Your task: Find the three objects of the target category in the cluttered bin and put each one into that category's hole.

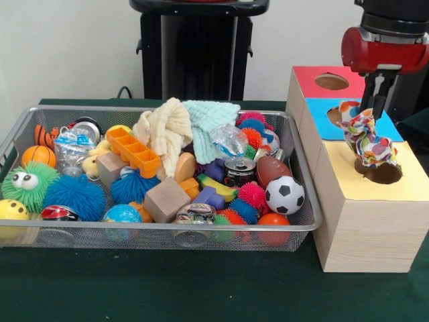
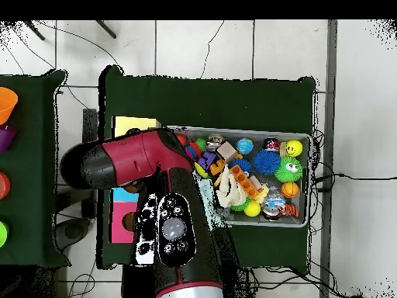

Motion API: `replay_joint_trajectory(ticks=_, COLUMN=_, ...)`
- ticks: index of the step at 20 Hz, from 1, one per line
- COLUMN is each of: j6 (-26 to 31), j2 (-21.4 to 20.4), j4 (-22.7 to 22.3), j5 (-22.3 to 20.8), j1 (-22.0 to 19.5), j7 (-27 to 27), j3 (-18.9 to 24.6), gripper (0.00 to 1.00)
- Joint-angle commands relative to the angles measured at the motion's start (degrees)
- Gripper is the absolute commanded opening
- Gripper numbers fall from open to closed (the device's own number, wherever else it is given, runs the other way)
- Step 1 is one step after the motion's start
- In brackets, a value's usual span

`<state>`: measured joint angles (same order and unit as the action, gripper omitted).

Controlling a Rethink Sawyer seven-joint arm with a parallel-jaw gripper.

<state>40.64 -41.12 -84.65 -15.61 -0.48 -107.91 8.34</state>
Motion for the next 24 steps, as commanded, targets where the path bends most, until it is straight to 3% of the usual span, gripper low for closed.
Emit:
replay_joint_trajectory(ticks=1, j6=-3.03, j2=5.38, j4=2.51, j5=-5.83, j1=-0.09, j7=-0.81, j3=-0.52, gripper=0.0)
replay_joint_trajectory(ticks=9, j6=-4.82, j2=6.1, j4=1.5, j5=-5.74, j1=-0.58, j7=-0.11, j3=0.31, gripper=0.0)
replay_joint_trajectory(ticks=24, j6=-4.55, j2=8.11, j4=4.29, j5=-6.41, j1=-0.41, j7=0.29, j3=2.35, gripper=0.0)
